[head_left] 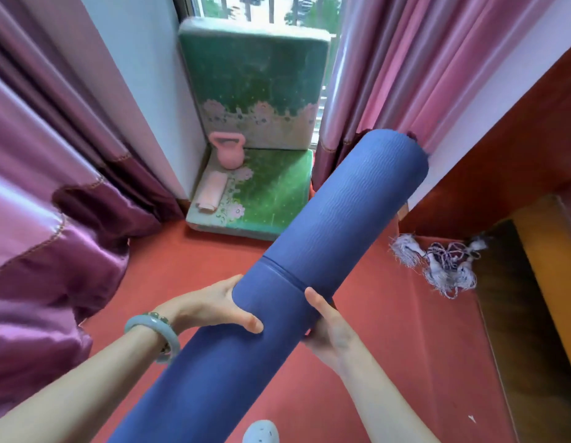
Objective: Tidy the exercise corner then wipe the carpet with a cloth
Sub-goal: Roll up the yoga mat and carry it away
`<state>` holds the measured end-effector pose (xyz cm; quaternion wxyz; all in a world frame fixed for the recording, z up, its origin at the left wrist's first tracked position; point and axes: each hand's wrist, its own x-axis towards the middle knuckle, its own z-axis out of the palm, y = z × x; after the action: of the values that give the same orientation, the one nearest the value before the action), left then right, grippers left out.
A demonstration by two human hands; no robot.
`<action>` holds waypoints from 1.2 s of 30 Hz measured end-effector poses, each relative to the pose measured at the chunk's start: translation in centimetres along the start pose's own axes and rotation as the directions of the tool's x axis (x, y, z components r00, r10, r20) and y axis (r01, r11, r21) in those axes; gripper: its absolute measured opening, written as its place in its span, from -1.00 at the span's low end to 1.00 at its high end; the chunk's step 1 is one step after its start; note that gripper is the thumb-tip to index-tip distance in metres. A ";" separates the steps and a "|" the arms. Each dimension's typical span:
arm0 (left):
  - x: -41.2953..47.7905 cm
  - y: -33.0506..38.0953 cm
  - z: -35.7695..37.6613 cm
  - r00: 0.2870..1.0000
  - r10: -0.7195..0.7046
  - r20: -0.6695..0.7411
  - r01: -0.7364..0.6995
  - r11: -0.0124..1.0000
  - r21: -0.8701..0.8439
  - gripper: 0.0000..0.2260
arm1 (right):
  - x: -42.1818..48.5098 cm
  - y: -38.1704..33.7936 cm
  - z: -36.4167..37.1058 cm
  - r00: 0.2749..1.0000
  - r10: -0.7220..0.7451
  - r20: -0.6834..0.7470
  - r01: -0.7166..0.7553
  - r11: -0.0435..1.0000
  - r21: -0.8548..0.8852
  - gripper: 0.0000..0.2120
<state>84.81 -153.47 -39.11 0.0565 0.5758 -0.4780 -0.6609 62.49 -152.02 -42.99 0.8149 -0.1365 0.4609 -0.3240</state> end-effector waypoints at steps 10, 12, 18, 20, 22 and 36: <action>-2.6 3.9 -8.0 0.999 0.007 0.045 -0.002 0.994 -0.110 -0.34 | 2.3 -5.8 9.0 0.987 0.132 -0.092 -0.140 0.987 -0.081 -0.19; -1.5 4.0 -8.9 0.999 -0.004 0.034 0.008 0.994 -0.111 -0.33 | 3.8 -6.4 9.1 0.984 0.151 -0.094 -0.159 0.985 -0.074 -0.19; 2.6 4.4 -11.3 0.996 -0.042 -0.076 0.035 0.994 -0.101 -0.32 | 9.7 -8.6 7.9 0.977 0.208 -0.049 -0.209 0.978 -0.015 -0.21; 4.4 4.8 -12.5 0.990 -0.063 -0.130 0.050 0.994 -0.100 -0.32 | 12.3 -10.1 7.6 0.974 0.225 -0.025 -0.225 0.974 -0.005 -0.26; 6.6 5.8 -13.8 0.982 -0.070 -0.177 0.050 0.992 -0.113 -0.30 | 15.1 -12.5 7.6 0.972 0.236 -0.002 -0.236 0.971 -0.034 -0.29; 20.3 12.6 -24.4 0.921 -0.139 -0.365 0.097 0.987 -0.131 -0.37 | 32.6 -23.3 8.7 0.974 0.199 -0.105 -0.203 0.979 -0.025 -0.25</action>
<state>91.99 -186.74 -41.72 0.1379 0.7144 -0.3859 -0.5672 72.36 -191.48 -47.74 0.8163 -0.0867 0.5190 -0.2384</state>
